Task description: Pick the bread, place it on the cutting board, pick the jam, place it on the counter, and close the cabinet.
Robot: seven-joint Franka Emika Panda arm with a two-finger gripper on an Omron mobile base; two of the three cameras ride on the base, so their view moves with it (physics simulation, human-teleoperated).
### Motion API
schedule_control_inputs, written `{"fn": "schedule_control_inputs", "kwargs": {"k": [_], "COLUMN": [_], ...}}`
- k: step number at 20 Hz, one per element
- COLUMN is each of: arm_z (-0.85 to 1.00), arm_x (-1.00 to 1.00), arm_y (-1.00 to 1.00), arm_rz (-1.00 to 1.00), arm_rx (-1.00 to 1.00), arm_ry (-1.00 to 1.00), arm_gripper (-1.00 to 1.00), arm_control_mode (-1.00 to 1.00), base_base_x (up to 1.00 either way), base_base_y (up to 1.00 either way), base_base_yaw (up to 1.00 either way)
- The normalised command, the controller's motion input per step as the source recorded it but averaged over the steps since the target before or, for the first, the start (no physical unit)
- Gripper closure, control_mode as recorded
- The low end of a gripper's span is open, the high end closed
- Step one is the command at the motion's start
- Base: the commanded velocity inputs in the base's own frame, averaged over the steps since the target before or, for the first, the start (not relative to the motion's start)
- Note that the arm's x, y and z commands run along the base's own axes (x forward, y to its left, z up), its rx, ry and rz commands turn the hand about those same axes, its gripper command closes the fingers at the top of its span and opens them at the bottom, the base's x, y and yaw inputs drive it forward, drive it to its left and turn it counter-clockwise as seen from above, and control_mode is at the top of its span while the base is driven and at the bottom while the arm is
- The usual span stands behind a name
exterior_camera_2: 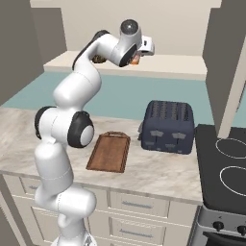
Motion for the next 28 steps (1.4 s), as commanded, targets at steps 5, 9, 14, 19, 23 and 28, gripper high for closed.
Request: {"fn": "schedule_control_inputs", "kwargs": {"k": [5, 9, 14, 19, 23, 28], "arm_z": [0.0, 0.0, -0.03, -0.04, -0.01, -0.04], "arm_x": [-0.21, -0.24, -0.25, -0.3, -0.38, -0.43], "arm_y": [0.0, 0.0, 0.0, 0.0, 0.0, 0.0], "arm_rz": [0.0, 0.0, 0.0, 0.0, 0.0, 0.0], "arm_rx": [0.0, 0.0, 0.0, 0.0, 0.0, 0.0], "arm_ry": [0.0, 0.0, 0.0, 0.0, 0.0, 0.0], "arm_gripper": [1.0, 1.0, 1.0, 1.0, 1.0, 1.0], "arm_control_mode": [-1.0, -1.0, -1.0, -1.0, -1.0, -1.0], "base_base_x": [0.0, 0.0, 0.0, 0.0, 0.0, 0.0], "base_base_y": [0.0, 0.0, 0.0, 0.0, 0.0, 0.0], "base_base_yaw": [0.0, 0.0, 0.0, 0.0, 0.0, 0.0]}}
